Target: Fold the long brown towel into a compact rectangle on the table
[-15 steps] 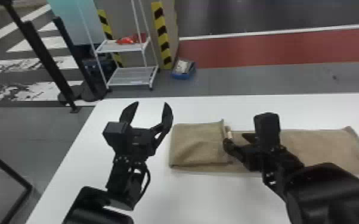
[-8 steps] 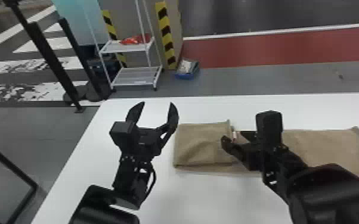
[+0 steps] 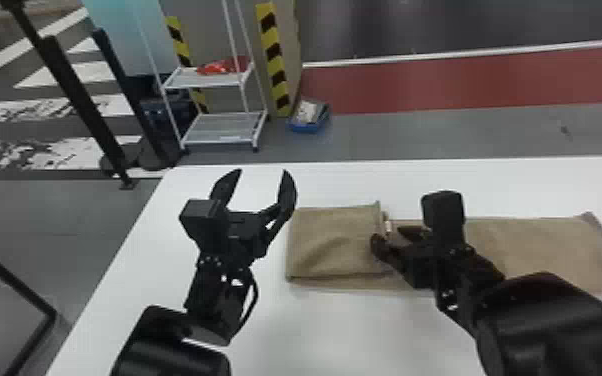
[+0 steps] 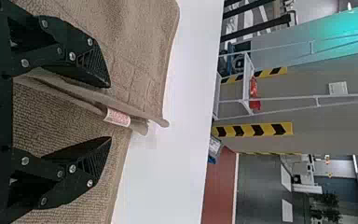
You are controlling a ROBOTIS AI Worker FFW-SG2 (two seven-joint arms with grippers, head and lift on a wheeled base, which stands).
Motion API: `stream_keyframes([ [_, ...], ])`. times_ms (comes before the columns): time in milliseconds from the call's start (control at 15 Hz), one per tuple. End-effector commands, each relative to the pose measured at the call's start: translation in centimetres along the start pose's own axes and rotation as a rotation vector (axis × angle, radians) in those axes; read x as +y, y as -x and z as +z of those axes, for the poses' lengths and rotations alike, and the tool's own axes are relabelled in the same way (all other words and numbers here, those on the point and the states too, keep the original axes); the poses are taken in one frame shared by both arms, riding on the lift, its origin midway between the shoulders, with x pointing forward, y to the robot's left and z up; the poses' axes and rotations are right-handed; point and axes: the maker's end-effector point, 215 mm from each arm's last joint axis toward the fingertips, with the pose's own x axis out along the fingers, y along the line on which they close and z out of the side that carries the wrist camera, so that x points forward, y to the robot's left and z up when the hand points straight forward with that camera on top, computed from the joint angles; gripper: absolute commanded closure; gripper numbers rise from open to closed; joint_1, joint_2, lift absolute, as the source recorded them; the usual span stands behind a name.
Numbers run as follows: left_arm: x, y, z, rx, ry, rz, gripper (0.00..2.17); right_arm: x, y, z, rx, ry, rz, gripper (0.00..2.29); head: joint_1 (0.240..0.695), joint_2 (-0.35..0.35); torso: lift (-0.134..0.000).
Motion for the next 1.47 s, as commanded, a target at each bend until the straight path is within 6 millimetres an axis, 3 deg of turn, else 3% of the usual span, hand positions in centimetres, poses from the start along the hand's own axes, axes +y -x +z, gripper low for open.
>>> stream_keyframes([
  [0,0.1,0.0,-0.1,0.002,-0.001,0.0,0.21,0.5,-0.1,0.1,-0.001,0.005,0.007,0.62,0.695,0.231,-0.12],
  [533,0.2,0.0,-0.3,0.006,0.0,-0.01,0.21,0.0,-0.4,0.2,0.016,0.02,-0.003,0.62,0.695,0.234,-0.12],
  [600,0.3,-0.1,-0.3,0.008,0.01,-0.011,0.21,0.0,-0.4,-0.3,0.033,0.022,-0.004,0.76,0.695,0.233,-0.12],
  [800,0.5,-0.2,-0.5,0.011,0.01,-0.012,0.21,0.0,-0.4,-0.7,0.054,0.022,-0.003,0.83,0.695,0.233,-0.12],
  [1000,0.7,-0.2,-0.4,0.009,0.007,-0.01,0.21,0.3,-0.3,-0.5,0.052,0.014,0.004,1.17,0.695,0.235,-0.12],
  [1400,0.0,-0.1,-0.1,0.003,0.013,-0.019,0.21,0.5,0.4,-0.2,0.046,0.021,-0.003,1.12,0.695,0.239,-0.12],
])
